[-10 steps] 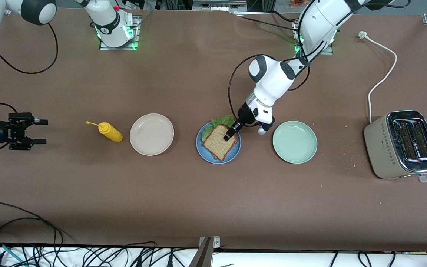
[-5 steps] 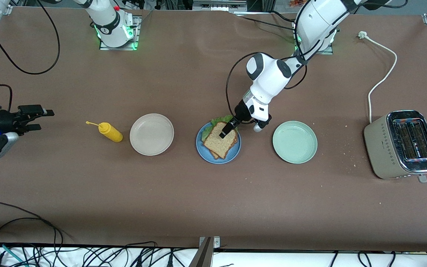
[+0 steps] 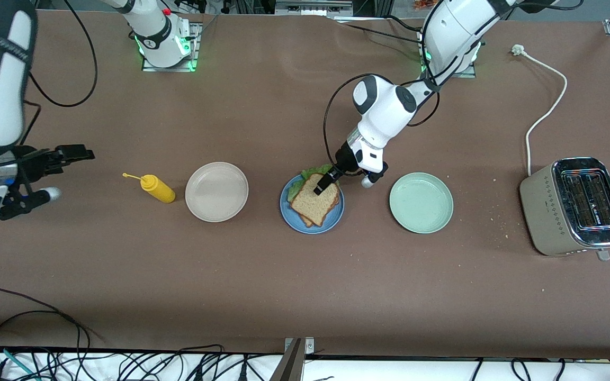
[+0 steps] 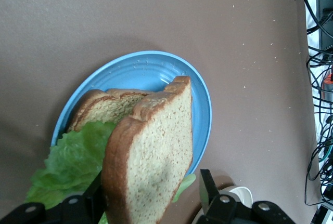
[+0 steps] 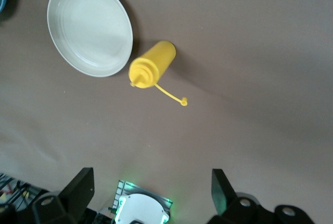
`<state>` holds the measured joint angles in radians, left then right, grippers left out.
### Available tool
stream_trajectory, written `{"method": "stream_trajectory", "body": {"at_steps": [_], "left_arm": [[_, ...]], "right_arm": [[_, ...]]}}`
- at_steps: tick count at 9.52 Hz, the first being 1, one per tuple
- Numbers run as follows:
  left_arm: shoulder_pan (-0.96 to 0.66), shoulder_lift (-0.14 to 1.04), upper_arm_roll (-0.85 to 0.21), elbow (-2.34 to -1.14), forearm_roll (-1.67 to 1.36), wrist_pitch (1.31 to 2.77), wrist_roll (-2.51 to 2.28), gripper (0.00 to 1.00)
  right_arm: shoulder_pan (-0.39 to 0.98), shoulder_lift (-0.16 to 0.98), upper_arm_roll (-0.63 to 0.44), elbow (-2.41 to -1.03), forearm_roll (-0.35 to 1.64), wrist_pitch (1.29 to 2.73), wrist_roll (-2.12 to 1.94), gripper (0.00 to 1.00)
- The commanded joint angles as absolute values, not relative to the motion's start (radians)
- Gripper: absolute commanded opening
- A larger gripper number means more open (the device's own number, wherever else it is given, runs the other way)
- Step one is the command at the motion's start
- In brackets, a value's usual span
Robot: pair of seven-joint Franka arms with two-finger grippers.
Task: Make sandwich in blue plate with both arms
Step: 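Open the left gripper over the sandwich while the right gripper withdraws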
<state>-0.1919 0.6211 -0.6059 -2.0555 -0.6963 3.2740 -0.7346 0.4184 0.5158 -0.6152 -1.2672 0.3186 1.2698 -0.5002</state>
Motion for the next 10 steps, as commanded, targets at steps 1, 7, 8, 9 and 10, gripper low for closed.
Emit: {"method": "stream_trajectory", "body": {"at_steps": [1, 7, 8, 9, 10], "left_arm": [[-0.187, 0.54, -0.583, -2.085, -0.733, 3.182, -0.707, 0.76], [-0.161, 0.43, -0.586, -2.183, -0.733, 3.12, -0.709, 0.76], [-0.166, 0.425, -0.584, -2.203, -0.733, 3.12, -0.709, 0.75], [-0.167, 0.413, -0.584, -2.216, -0.733, 3.12, -0.709, 0.75], [-0.166, 0.396, -0.584, -2.23, -0.733, 3.114, -0.709, 0.75]], "right_arm": [[0.363, 0.283, -0.357, -1.496, 0.088, 1.467, -0.269, 1.0], [-0.002, -0.006, -0.017, -1.677, 0.043, 1.525, -0.081, 1.0], [-0.002, 0.017, -0.014, -1.678, 0.044, 1.552, -0.034, 1.0], [-0.002, 0.021, -0.003, -1.683, 0.043, 1.598, -0.02, 1.0], [-0.005, 0.015, 0.005, -1.689, 0.038, 1.636, -0.012, 1.0]]}}
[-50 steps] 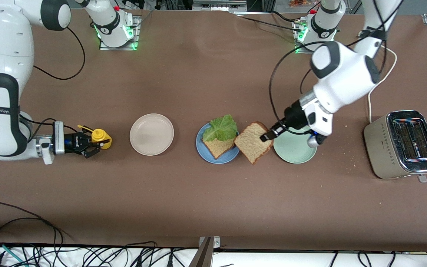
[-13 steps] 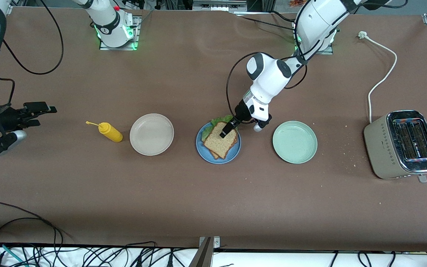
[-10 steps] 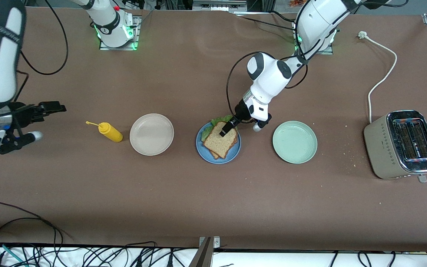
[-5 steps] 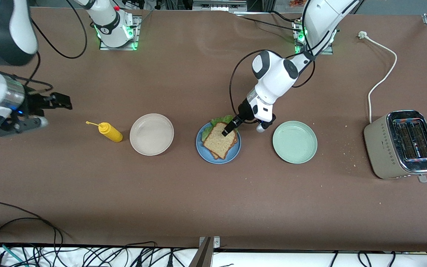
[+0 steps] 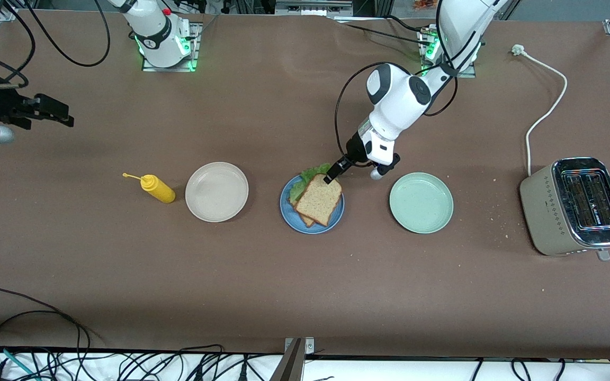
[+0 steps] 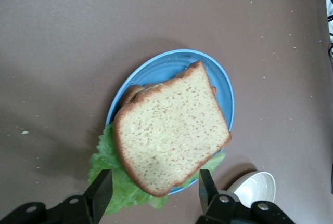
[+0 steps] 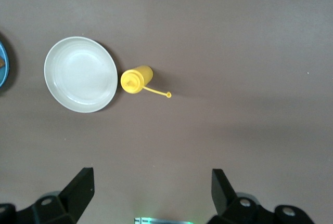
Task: Make sandwich in blue plate with both arms
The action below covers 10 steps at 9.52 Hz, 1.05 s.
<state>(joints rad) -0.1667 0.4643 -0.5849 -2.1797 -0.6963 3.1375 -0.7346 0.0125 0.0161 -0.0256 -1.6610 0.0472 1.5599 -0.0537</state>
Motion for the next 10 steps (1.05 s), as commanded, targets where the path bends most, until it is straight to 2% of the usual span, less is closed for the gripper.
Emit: {"method": "stream_trajectory", "body": {"at_steps": [1, 3, 7, 9, 10], "left_arm": [[-0.161, 0.376, -0.58, -2.233, -0.733, 3.059, -0.709, 0.73], [-0.105, 0.286, -0.574, -2.233, -0.703, 2.873, -0.707, 0.73], [0.128, 0.17, -0.574, -2.172, -0.369, 2.4, -0.712, 0.78], [0.222, 0.158, -0.575, -2.058, -0.182, 2.166, -0.707, 0.85], [0.263, 0.161, -0.577, -1.971, -0.108, 2.037, -0.701, 0.85]], "right_arm": [[-0.017, -0.004, 0.005, -1.692, 0.04, 1.635, -0.014, 1.0], [-0.021, -0.026, 0.009, -1.704, 0.031, 1.628, -0.017, 1.0], [-0.015, -0.014, 0.008, -1.695, -0.044, 1.646, -0.008, 1.0], [-0.014, -0.015, 0.023, -1.689, -0.037, 1.646, -0.006, 1.0], [-0.014, -0.012, 0.026, -1.686, -0.022, 1.647, -0.006, 1.0]]}}
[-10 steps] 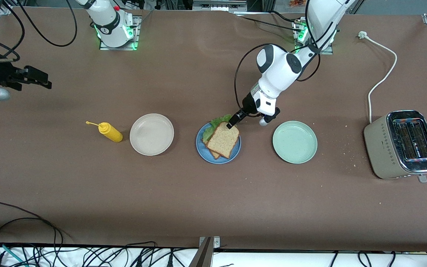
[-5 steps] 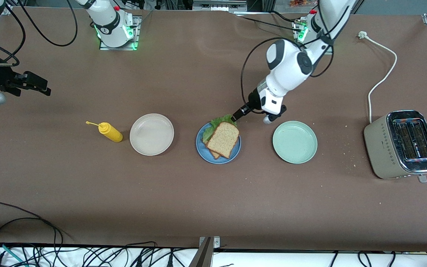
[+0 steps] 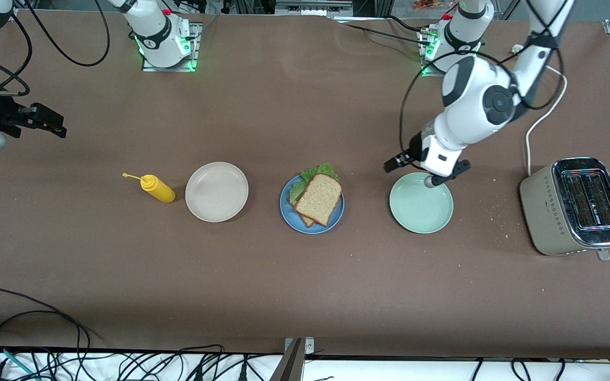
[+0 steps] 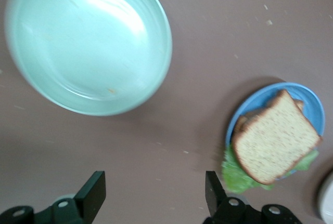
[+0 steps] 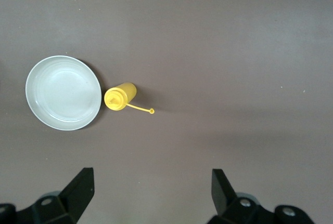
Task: Make sandwich in blue plate with both arms
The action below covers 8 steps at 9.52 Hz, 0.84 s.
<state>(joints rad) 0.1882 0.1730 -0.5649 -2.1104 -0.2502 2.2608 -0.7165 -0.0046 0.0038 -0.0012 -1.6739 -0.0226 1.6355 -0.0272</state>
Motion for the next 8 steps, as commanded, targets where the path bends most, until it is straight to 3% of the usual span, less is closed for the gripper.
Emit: {"method": "stream_trajectory", "body": {"at_steps": [1, 5, 8], "left_arm": [[0.299, 0.161, -0.575, -1.886, -0.077, 1.925, -0.639, 0.87], [0.399, 0.156, -0.572, -1.651, 0.021, 1.712, -0.506, 1.0], [0.455, 0.156, -0.572, -1.536, 0.023, 1.651, -0.477, 1.0]], "right_arm": [[-0.015, -0.012, 0.028, -1.681, -0.008, 1.646, -0.006, 1.0], [-0.014, -0.011, 0.035, -1.677, 0.009, 1.644, -0.02, 1.0], [-0.017, 0.02, 0.032, -1.643, 0.008, 1.644, -0.028, 1.0]]}}
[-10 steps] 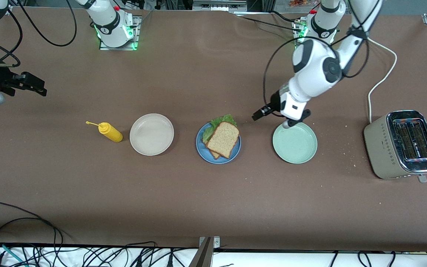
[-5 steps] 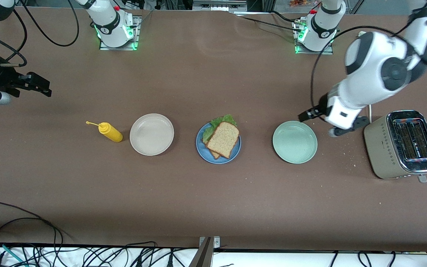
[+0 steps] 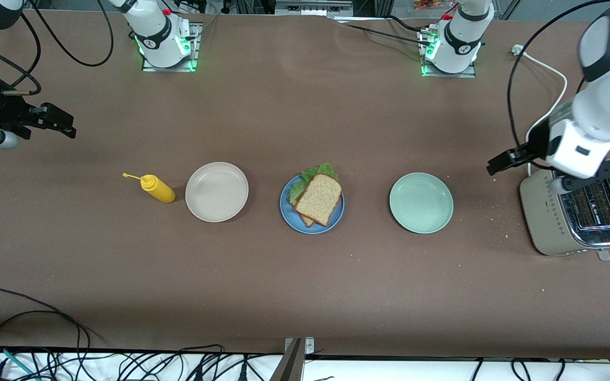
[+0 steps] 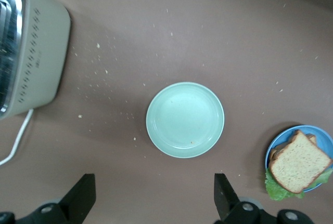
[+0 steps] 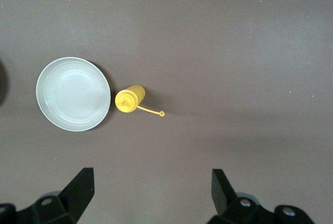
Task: Make sandwich in blue plate with both arms
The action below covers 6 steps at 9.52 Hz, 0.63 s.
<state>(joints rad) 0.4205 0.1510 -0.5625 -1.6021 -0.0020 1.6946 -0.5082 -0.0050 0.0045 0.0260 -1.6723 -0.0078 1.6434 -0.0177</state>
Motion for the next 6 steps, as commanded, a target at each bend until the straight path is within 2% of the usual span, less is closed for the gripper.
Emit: {"method": "stream_trajectory", "body": {"at_steps": [1, 2, 3, 5, 6], "left_arm": [[0.46, 0.156, -0.571, -1.523, 0.023, 1.651, -0.474, 1.0], [0.468, 0.156, -0.566, -1.516, 0.023, 1.651, -0.453, 1.0], [0.437, 0.156, -0.511, -1.511, 0.02, 1.649, -0.404, 1.0], [0.207, 0.153, -0.244, -1.5, -0.007, 1.599, -0.329, 1.0], [0.127, 0.138, -0.147, -1.499, -0.03, 1.592, -0.31, 1.0]], "right_arm": [[-0.017, 0.02, 0.032, -1.641, 0.008, 1.644, -0.028, 1.0], [-0.017, 0.02, 0.032, -1.641, 0.008, 1.644, -0.028, 1.0], [-0.017, 0.023, 0.034, -1.64, 0.008, 1.646, -0.028, 1.0], [-0.017, 0.025, 0.032, -1.64, 0.009, 1.644, -0.028, 1.0], [-0.017, 0.025, 0.032, -1.64, 0.009, 1.646, -0.026, 1.0]]}}
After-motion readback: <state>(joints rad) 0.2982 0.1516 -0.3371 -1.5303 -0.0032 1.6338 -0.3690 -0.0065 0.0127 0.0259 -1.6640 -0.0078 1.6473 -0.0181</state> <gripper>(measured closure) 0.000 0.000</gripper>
